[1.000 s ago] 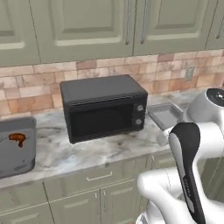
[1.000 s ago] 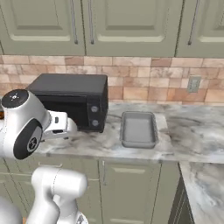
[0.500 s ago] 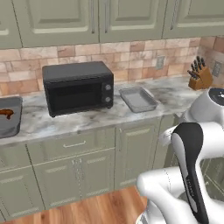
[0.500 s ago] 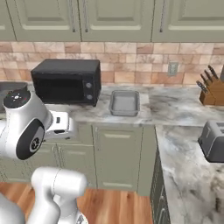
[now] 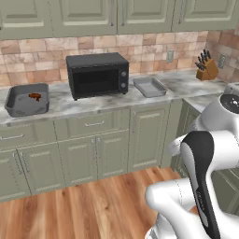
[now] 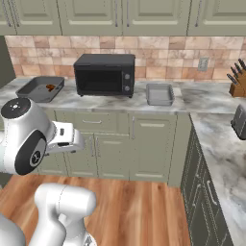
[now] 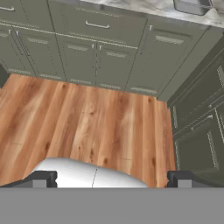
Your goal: Place one corn and one chicken drumstick in each tupperware on the nearby counter, to pack two identical lunches.
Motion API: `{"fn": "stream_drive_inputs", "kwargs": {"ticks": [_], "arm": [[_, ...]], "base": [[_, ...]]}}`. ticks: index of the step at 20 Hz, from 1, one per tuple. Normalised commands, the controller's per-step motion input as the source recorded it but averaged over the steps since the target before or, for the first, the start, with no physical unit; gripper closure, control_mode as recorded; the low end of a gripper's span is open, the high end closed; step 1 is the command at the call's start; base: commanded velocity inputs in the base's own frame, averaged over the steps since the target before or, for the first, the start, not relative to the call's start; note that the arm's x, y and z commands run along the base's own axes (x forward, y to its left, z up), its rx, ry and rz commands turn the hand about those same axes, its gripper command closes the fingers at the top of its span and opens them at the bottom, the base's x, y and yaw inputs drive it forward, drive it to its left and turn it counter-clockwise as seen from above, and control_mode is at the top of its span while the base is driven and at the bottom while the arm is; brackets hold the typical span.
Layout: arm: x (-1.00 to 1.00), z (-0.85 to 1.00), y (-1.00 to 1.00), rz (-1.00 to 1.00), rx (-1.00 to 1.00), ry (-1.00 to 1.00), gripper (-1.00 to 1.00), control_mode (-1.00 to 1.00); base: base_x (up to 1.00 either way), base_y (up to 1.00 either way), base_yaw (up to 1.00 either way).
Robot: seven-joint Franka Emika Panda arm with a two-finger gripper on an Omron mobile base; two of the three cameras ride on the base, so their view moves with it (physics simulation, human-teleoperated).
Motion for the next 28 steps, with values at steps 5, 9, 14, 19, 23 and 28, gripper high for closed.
{"fn": "stream_drive_inputs", "kwargs": {"ticks": [5,9,14,19,23,28], "arm": [[0.00,0.00,0.00,0.00,0.00,0.00,-1.00,1.00],[0.00,0.00,0.00,0.00,0.00,0.00,-1.00,1.00],[0.00,0.00,0.00,0.00,0.00,0.00,-1.00,1.00],[0.00,0.00,0.00,0.00,0.00,0.00,-1.00,1.00],[0.00,0.00,0.00,0.00,0.00,0.00,-1.00,1.00],[0.00,0.00,0.00,0.00,0.00,0.00,-1.00,1.00]], "base": [[-1.00,0.01,0.01],[-1.00,0.00,0.00],[-1.00,0.00,0.00],[-1.00,0.00,0.00],[-1.00,0.00,0.00],[-1.00,0.00,0.00]]}}
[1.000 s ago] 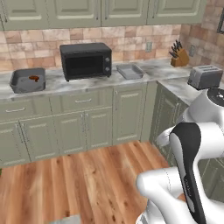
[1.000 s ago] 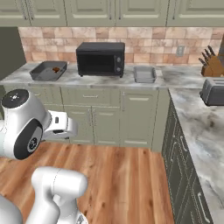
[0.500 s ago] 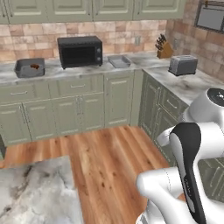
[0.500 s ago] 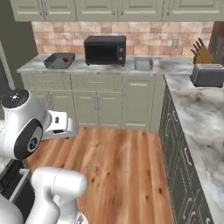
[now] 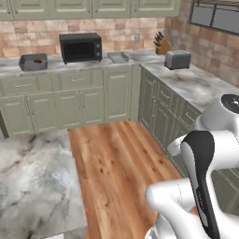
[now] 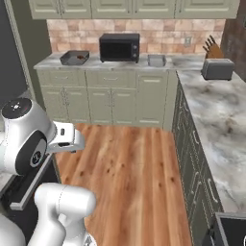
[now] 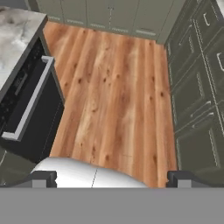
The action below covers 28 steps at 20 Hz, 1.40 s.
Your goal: Place one corn and one chicken drumstick in each tupperware on the nearby counter, to pack two identical lunches.
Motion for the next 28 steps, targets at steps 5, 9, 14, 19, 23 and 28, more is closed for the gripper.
{"fn": "stream_drive_inputs", "kwargs": {"ticks": [5,9,14,19,23,28], "arm": [[0.00,0.00,0.00,0.00,0.00,0.00,-1.00,1.00],[0.00,0.00,0.00,0.00,0.00,0.00,-1.00,1.00],[0.00,0.00,0.00,0.00,0.00,0.00,-1.00,1.00],[0.00,0.00,0.00,0.00,0.00,0.00,-1.00,1.00],[0.00,0.00,0.00,0.00,0.00,0.00,-1.00,1.00],[0.00,0.00,0.00,0.00,0.00,0.00,-1.00,1.00]], "base": [[-1.00,0.00,0.00],[-1.00,0.00,0.00],[-1.00,0.00,0.00],[-1.00,0.00,0.00],[-1.00,0.00,0.00],[-1.00,0.00,0.00]]}}
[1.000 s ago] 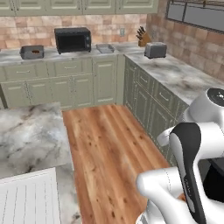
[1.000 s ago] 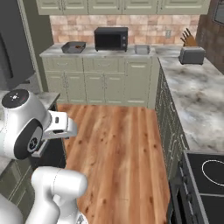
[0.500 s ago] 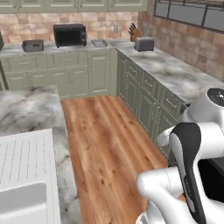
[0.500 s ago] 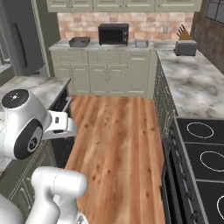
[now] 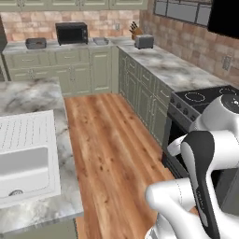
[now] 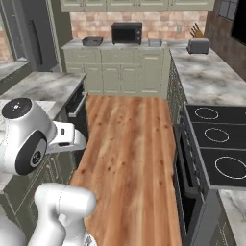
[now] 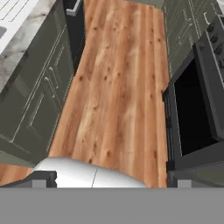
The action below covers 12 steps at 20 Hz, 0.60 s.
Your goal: Place one corn and one chicken drumstick in each tupperware on the nearby counter, to pack two identical lunches.
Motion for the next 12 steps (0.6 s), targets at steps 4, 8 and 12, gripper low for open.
{"fn": "stream_drive_inputs", "kwargs": {"ticks": [4,8,12], "arm": [[0.00,0.00,0.00,0.00,0.00,0.00,-1.00,1.00],[0.00,0.00,0.00,0.00,0.00,0.00,-1.00,1.00],[0.00,0.00,0.00,0.00,0.00,0.00,-1.00,1.00]], "base": [[-0.97,0.03,0.00],[-0.71,0.18,0.00],[-0.10,0.56,0.03]]}}
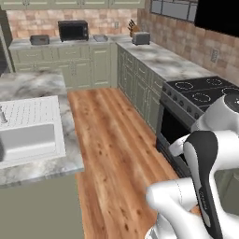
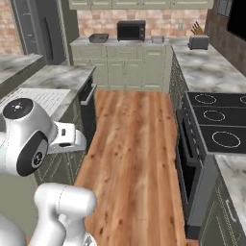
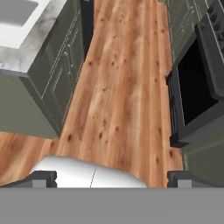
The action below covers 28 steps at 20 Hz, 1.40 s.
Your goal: Place one corn and one chicken drumstick in each tupperware on the nearby counter, to pack two identical lunches.
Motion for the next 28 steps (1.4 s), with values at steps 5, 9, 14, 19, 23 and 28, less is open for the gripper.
{"fn": "stream_drive_inputs", "kwargs": {"ticks": [5,9,14,19,23,28], "arm": [[0.00,0.00,0.00,0.00,0.00,0.00,-1.00,1.00],[0.00,0.00,0.00,0.00,0.00,0.00,-1.00,1.00],[0.00,0.00,0.00,0.00,0.00,0.00,-1.00,1.00],[0.00,0.00,0.00,0.00,0.00,0.00,-1.00,1.00],[0.00,0.00,0.00,0.00,0.00,0.00,-1.00,1.00],[0.00,0.00,0.00,0.00,0.00,0.00,-1.00,1.00]], "base": [[-0.04,0.94,0.03],[-0.67,0.87,0.02],[-0.45,0.95,0.01],[-0.03,1.00,0.00],[0.01,1.00,0.00],[0.03,1.00,0.00]]}}
